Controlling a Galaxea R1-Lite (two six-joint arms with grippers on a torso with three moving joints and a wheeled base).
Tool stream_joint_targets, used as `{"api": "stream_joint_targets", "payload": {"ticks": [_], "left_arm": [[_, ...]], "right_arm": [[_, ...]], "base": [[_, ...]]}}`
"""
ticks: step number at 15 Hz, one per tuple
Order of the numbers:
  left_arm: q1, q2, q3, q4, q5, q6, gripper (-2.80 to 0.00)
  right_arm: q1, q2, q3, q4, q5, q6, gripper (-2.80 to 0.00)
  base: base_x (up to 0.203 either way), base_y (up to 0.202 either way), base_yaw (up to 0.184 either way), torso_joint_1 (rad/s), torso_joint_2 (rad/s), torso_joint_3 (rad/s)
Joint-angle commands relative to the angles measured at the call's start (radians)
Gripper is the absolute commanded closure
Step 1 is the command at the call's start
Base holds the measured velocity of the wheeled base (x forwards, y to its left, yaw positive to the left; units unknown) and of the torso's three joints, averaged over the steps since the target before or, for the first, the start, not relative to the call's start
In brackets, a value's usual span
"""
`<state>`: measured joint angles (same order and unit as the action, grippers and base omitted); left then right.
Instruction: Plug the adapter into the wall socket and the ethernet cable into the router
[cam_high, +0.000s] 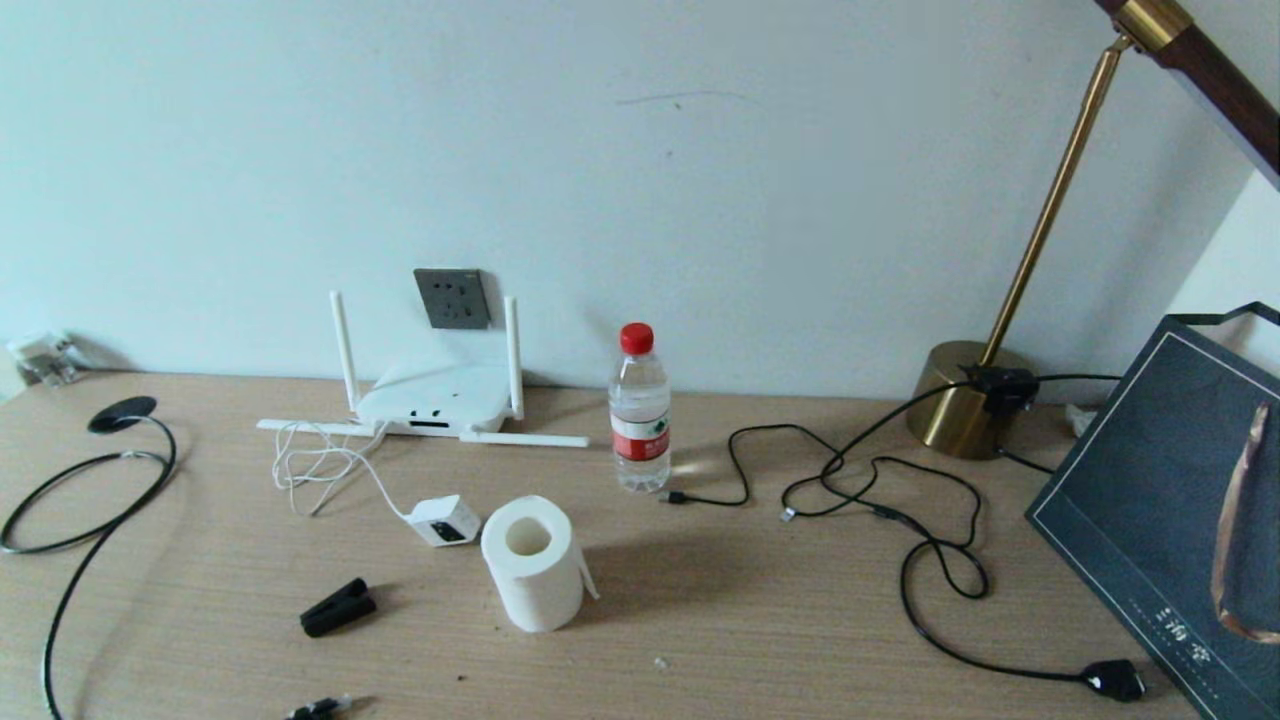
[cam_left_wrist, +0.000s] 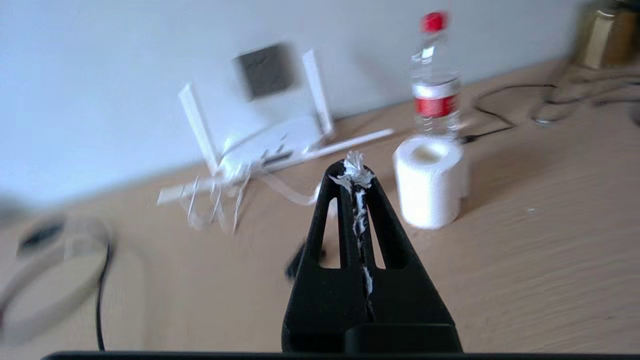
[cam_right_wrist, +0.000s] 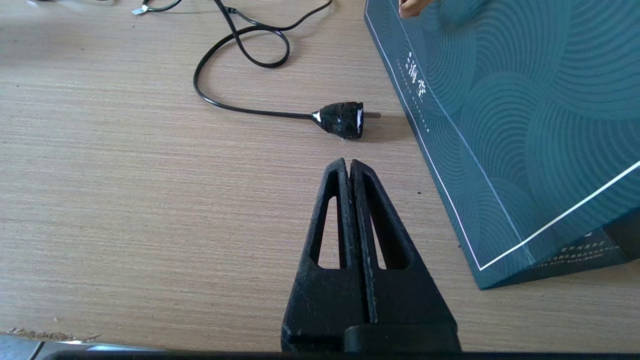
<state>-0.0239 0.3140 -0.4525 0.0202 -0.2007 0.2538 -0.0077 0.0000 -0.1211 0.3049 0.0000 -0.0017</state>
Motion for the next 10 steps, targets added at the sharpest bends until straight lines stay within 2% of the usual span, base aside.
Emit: {"api": "stream_joint_targets", "payload": {"ticks": [1, 3, 5, 6, 8, 10], "left_arm": [[-0.022, 0.381, -0.153, 0.013, -0.038, 0.105, 0.0], [-0.033, 0.604, -0.241, -0.02, -0.065, 0.251, 0.0], [-0.04, 0.804, -0.308, -0.111, -0.087, 0.404, 0.0], [-0.042, 0.876, -0.333, -0.143, -0.103, 0.494, -2.8], [-0.042, 0.986, -0.353, -0.125, -0.173, 0.667, -2.8], [-0.021, 1.066, -0.371, -0.029, -0.256, 0.78, -2.8]], "right_arm": [[0.0, 0.0, 0.0, 0.002, 0.0, 0.0, 0.0], [0.0, 0.0, 0.0, 0.002, 0.0, -0.001, 0.0], [0.0, 0.002, 0.0, 0.002, 0.0, -0.001, 0.0], [0.0, 0.0, 0.0, 0.002, 0.0, 0.0, 0.0], [0.0, 0.0, 0.0, 0.002, 0.0, 0.0, 0.0], [0.0, 0.001, 0.0, 0.002, 0.0, 0.0, 0.0]], "base": [[0.0, 0.0, 0.0, 0.0, 0.0, 0.0], [0.0, 0.0, 0.0, 0.0, 0.0, 0.0], [0.0, 0.0, 0.0, 0.0, 0.0, 0.0], [0.0, 0.0, 0.0, 0.0, 0.0, 0.0], [0.0, 0.0, 0.0, 0.0, 0.0, 0.0], [0.0, 0.0, 0.0, 0.0, 0.0, 0.0]]}}
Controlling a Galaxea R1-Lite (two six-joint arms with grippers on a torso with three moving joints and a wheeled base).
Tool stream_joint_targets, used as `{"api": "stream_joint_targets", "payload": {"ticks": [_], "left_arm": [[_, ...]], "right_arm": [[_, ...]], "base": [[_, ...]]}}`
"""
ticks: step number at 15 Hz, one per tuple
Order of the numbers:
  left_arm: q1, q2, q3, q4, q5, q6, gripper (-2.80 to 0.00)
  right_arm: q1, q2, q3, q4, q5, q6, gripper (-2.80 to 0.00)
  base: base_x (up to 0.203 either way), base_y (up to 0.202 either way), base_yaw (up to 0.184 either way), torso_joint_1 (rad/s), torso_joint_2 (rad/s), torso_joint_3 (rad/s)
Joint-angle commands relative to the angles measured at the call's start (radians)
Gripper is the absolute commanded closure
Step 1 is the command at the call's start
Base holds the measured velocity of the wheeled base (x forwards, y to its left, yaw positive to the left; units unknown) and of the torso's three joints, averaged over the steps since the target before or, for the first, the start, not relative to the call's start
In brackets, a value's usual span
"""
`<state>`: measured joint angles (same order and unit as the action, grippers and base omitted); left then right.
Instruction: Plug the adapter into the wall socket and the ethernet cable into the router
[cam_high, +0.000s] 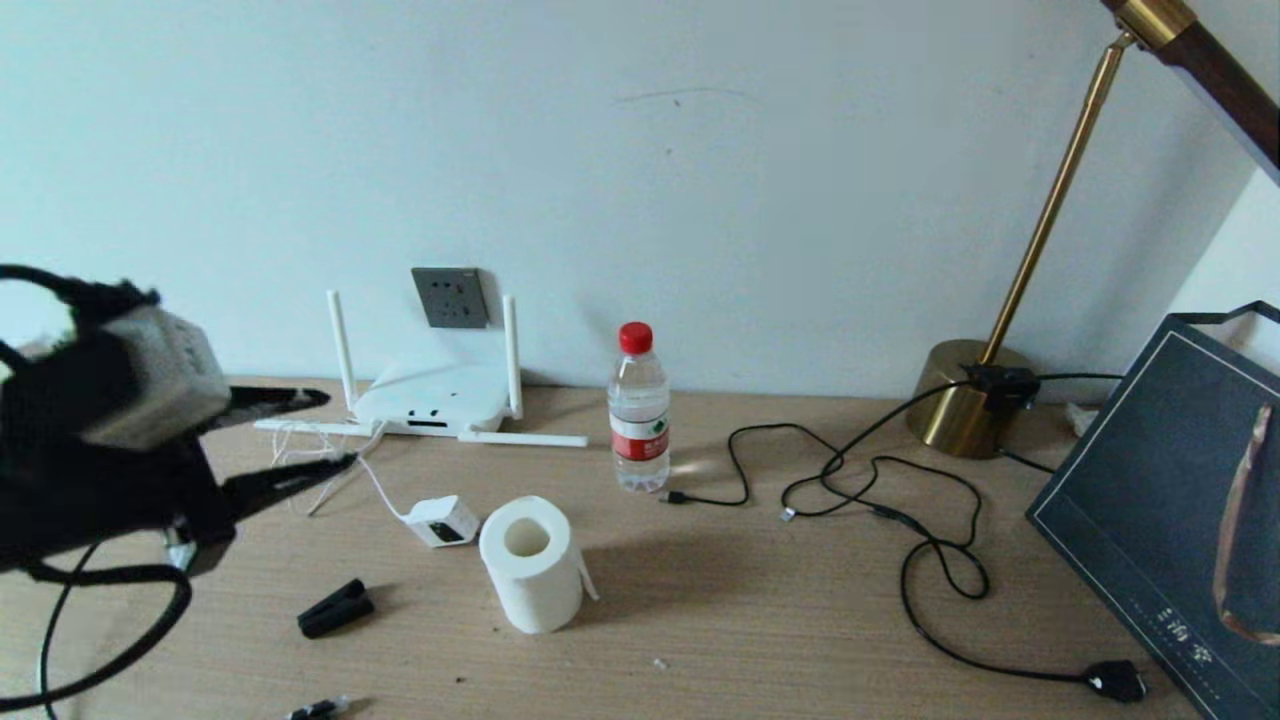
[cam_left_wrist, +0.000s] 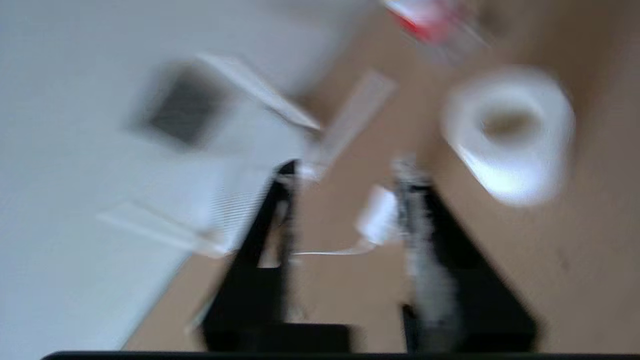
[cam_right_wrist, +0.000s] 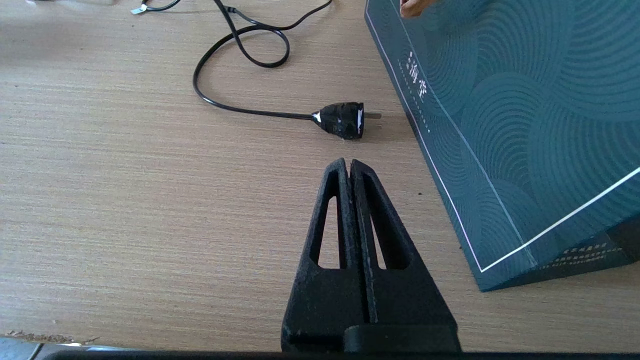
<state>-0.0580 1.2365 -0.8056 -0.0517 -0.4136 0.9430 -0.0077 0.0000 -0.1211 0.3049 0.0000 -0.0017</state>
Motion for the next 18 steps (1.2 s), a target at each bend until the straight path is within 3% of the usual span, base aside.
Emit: {"api": "stream_joint_targets", "payload": {"ticks": [1, 3, 6, 8, 10, 12, 15, 18], "left_arm": [[0.017, 0.185, -0.036, 0.061, -0.074, 0.142, -2.8], [0.022, 0.282, -0.11, 0.158, -0.134, 0.351, -2.8], [0.076, 0.403, -0.28, 0.455, -0.152, 0.669, -2.8], [0.098, 0.488, -0.409, 0.598, -0.15, 0.817, -2.8], [0.106, 0.541, -0.493, 0.702, -0.084, 0.862, -2.8], [0.084, 0.592, -0.562, 0.752, -0.065, 0.856, -2.8], [0.018, 0.675, -0.652, 0.802, -0.039, 0.763, -2.8], [-0.014, 0.75, -0.745, 0.817, -0.001, 0.739, -2.8]], "right_arm": [[0.0, 0.001, 0.0, 0.002, 0.0, 0.0, 0.0], [0.0, 0.001, 0.0, 0.002, 0.0, -0.001, 0.0], [0.0, 0.002, 0.0, 0.002, 0.0, 0.0, 0.0], [0.0, 0.0, 0.0, 0.002, 0.0, 0.0, 0.0], [0.0, 0.001, 0.0, 0.002, 0.0, 0.0, 0.0], [0.0, 0.0, 0.0, 0.002, 0.0, -0.001, 0.0], [0.0, 0.0, 0.0, 0.002, 0.0, 0.0, 0.0], [0.0, 0.0, 0.0, 0.002, 0.0, 0.0, 0.0]], "base": [[0.0, 0.0, 0.0, 0.0, 0.0, 0.0], [0.0, 0.0, 0.0, 0.0, 0.0, 0.0], [0.0, 0.0, 0.0, 0.0, 0.0, 0.0], [0.0, 0.0, 0.0, 0.0, 0.0, 0.0], [0.0, 0.0, 0.0, 0.0, 0.0, 0.0], [0.0, 0.0, 0.0, 0.0, 0.0, 0.0], [0.0, 0.0, 0.0, 0.0, 0.0, 0.0], [0.0, 0.0, 0.0, 0.0, 0.0, 0.0]]}}
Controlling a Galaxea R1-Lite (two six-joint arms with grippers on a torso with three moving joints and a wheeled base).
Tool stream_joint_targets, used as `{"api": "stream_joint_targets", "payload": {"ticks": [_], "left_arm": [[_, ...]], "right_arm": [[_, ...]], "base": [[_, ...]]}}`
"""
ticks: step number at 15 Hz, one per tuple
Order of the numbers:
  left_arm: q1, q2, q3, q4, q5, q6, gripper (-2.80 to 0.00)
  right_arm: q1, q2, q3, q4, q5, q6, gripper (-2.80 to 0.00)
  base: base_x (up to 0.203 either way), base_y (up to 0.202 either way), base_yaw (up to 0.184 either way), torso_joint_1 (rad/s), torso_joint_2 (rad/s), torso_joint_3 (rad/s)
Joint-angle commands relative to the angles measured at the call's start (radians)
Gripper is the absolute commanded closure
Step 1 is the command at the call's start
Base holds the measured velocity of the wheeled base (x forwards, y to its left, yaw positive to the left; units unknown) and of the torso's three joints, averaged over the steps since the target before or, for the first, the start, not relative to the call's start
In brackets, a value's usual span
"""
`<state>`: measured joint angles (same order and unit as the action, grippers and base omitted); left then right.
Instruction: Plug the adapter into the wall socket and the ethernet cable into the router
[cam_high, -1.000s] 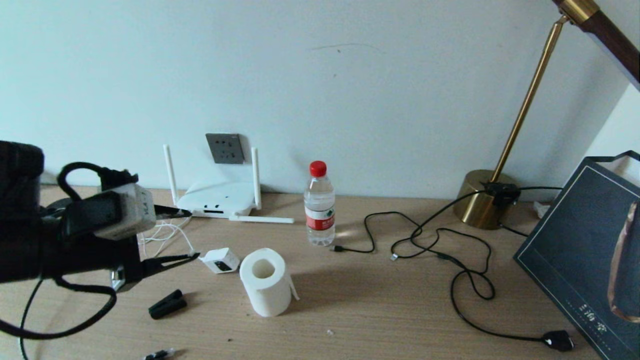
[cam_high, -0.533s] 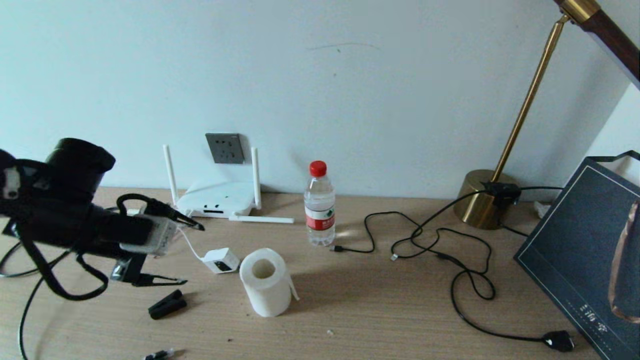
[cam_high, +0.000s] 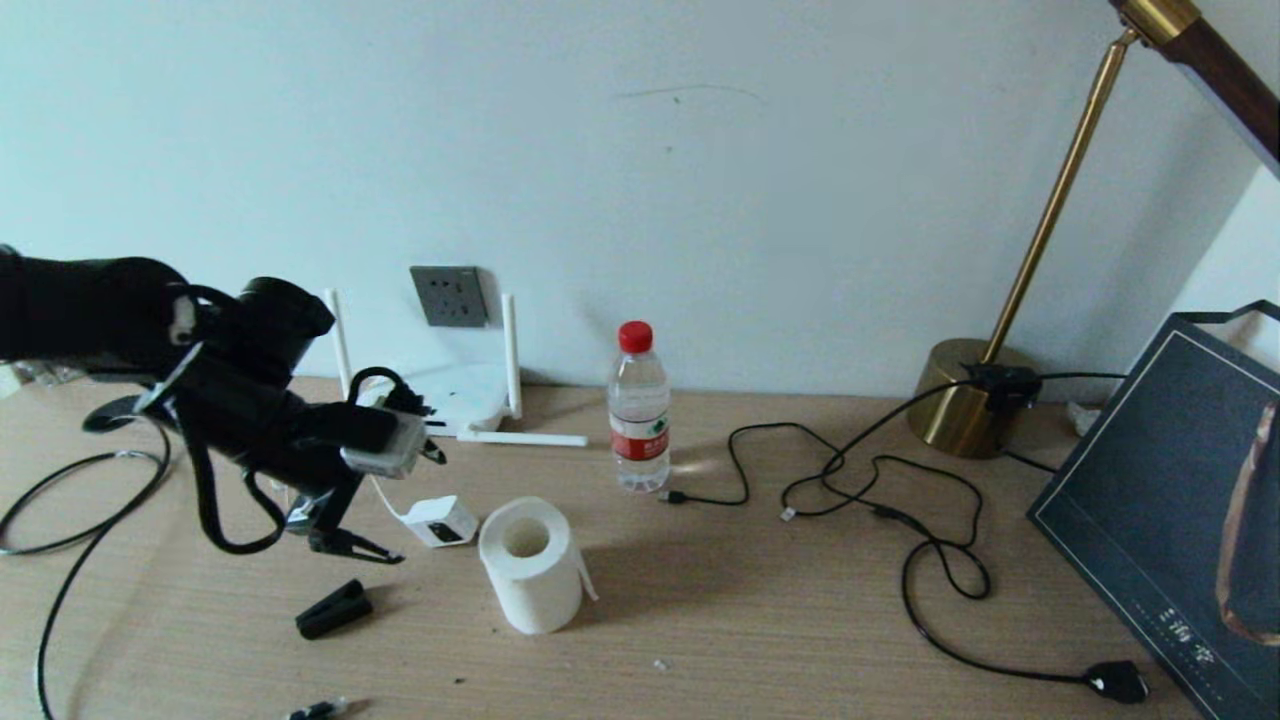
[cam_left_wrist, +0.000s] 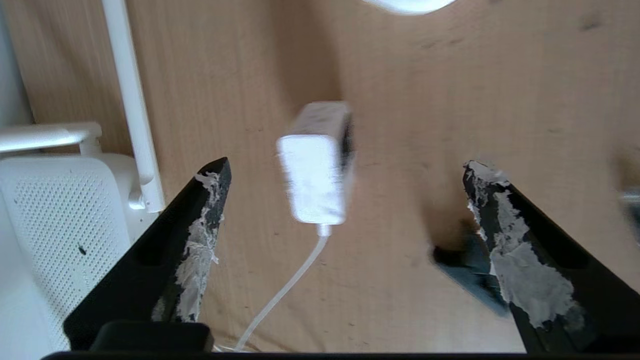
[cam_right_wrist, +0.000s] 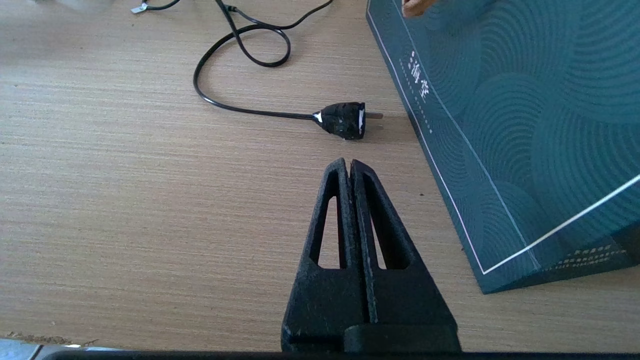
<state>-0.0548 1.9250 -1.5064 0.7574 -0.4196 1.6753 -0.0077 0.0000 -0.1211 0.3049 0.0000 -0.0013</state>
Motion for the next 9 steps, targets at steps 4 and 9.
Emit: {"api": "stream_joint_targets", "payload": {"ticks": [4, 9], "left_arm": [[-0.026, 0.121, -0.078, 0.038, 0.044, -0.023, -2.8], [-0.06, 0.149, -0.078, 0.038, 0.045, -0.039, -2.8]], "right_arm": [[0.0, 0.001, 0.0, 0.002, 0.0, -0.001, 0.0], [0.0, 0.0, 0.0, 0.002, 0.0, 0.0, 0.0]], "base": [[0.0, 0.0, 0.0, 0.0, 0.0, 0.0], [0.0, 0.0, 0.0, 0.0, 0.0, 0.0]]}}
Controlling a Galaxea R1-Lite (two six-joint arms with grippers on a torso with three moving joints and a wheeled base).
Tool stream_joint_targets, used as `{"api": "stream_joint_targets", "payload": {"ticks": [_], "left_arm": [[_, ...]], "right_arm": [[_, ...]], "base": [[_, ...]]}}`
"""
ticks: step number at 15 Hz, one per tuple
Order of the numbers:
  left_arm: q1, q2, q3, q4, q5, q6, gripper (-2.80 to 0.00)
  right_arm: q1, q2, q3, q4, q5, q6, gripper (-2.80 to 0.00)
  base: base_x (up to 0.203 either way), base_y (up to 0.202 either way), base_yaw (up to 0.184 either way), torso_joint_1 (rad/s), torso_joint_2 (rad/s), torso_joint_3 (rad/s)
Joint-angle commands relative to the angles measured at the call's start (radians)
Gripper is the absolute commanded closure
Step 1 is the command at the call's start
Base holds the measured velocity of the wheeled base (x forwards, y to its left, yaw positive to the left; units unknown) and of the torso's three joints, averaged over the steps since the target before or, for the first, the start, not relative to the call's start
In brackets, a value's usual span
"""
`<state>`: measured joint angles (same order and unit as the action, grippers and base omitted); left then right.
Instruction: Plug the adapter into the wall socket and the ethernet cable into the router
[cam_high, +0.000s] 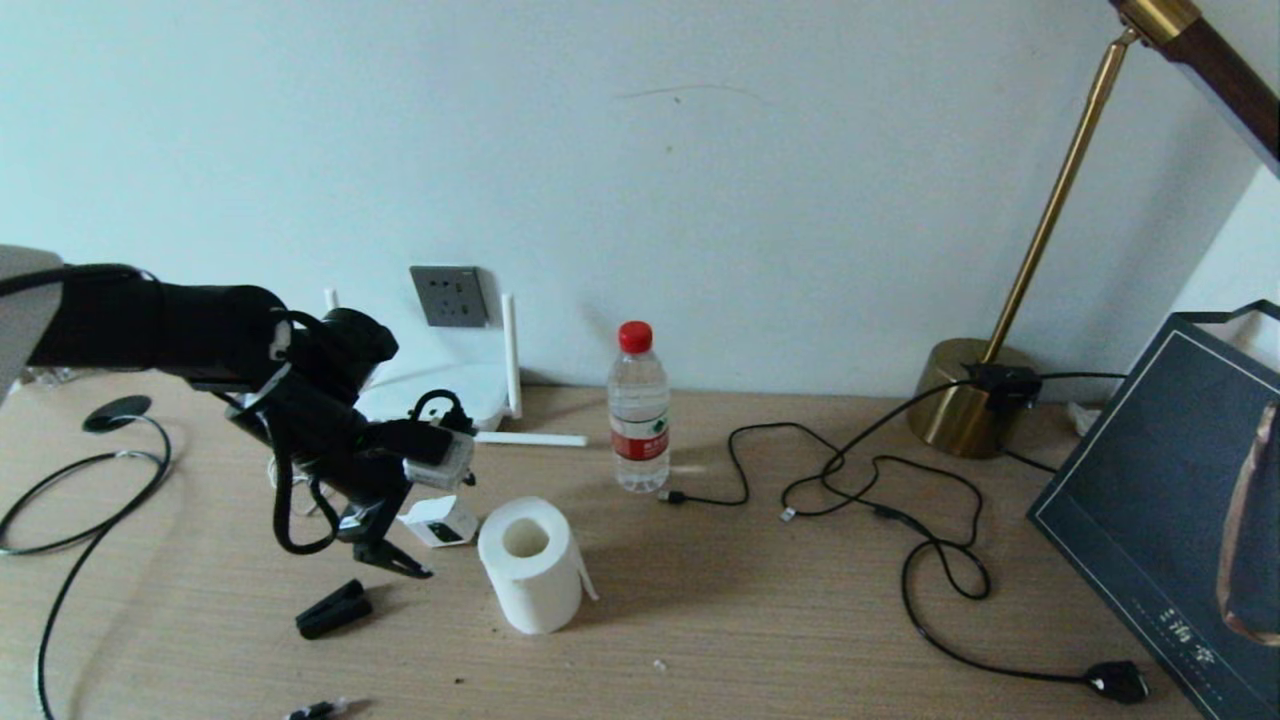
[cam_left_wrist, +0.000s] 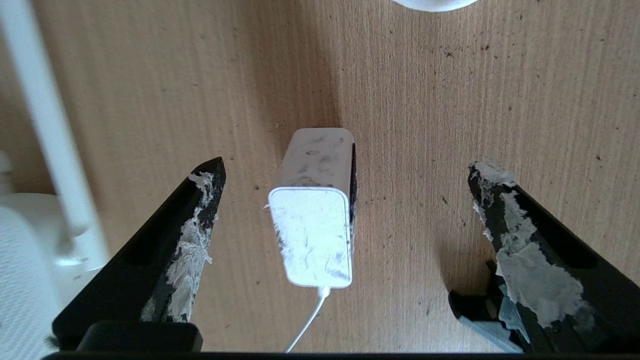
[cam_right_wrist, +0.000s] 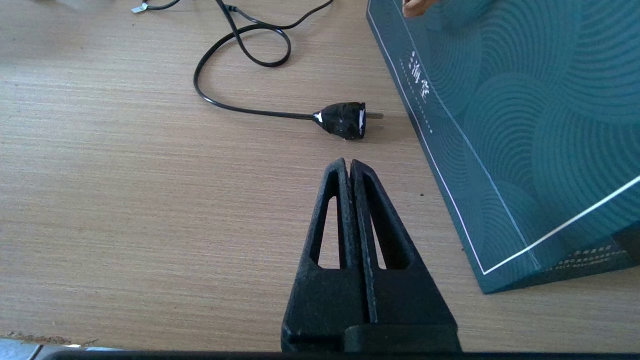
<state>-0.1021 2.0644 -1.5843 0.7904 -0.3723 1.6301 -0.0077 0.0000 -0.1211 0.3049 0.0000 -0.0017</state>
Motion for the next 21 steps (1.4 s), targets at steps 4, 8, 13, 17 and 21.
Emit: {"api": "stream_joint_targets", "payload": {"ticks": [4, 8, 13, 17, 21], "left_arm": [[-0.017, 0.011, 0.009, 0.008, 0.023, 0.007, -2.8], [-0.008, 0.013, 0.02, 0.007, 0.029, 0.005, -2.8], [-0.008, 0.029, 0.026, 0.006, 0.029, 0.005, -2.8], [-0.008, 0.046, 0.026, 0.0, 0.029, 0.005, 0.0], [0.005, 0.053, 0.026, 0.0, 0.029, 0.007, 0.0]], "right_arm": [[0.0, 0.0, 0.0, 0.002, 0.0, 0.0, 0.0], [0.0, 0.0, 0.0, 0.002, 0.0, 0.0, 0.0], [0.0, 0.001, 0.0, 0.002, 0.0, -0.001, 0.0], [0.0, 0.0, 0.0, 0.002, 0.0, 0.0, 0.0], [0.0, 0.001, 0.0, 0.002, 0.0, 0.0, 0.0]], "base": [[0.0, 0.0, 0.0, 0.0, 0.0, 0.0], [0.0, 0.0, 0.0, 0.0, 0.0, 0.0], [0.0, 0.0, 0.0, 0.0, 0.0, 0.0], [0.0, 0.0, 0.0, 0.0, 0.0, 0.0], [0.0, 0.0, 0.0, 0.0, 0.0, 0.0]]}}
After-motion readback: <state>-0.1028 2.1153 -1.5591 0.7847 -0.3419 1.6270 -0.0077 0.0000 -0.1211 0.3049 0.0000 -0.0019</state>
